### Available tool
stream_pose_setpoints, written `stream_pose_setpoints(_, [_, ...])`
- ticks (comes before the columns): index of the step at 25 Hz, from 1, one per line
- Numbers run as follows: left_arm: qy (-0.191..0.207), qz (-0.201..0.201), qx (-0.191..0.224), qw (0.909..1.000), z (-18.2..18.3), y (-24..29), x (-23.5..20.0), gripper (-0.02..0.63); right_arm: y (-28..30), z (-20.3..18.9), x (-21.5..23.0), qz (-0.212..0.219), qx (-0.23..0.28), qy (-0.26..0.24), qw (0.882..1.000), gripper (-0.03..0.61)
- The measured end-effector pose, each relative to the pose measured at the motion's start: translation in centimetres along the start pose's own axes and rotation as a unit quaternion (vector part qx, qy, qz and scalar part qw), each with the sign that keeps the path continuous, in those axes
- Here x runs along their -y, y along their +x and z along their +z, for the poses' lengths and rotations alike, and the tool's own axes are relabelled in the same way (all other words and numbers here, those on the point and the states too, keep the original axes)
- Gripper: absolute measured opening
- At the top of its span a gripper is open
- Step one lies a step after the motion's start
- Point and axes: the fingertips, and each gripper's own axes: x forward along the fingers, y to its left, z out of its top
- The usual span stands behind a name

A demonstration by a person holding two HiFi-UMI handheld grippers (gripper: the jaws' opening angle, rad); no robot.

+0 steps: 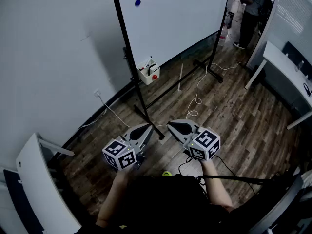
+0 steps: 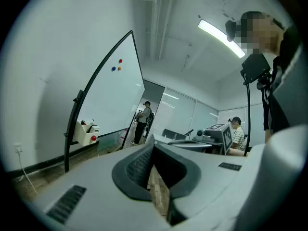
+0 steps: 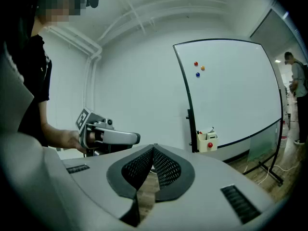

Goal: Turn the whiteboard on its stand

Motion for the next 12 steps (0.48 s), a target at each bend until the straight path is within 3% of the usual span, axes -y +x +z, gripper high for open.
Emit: stream_pose_setpoints(12, [0.002,0.009,0.003,1.0000,0.23,0.47,-0.37,0.011,0.39,0.02,1.11,-0.002,0.009,0.010,1.000,-0.003])
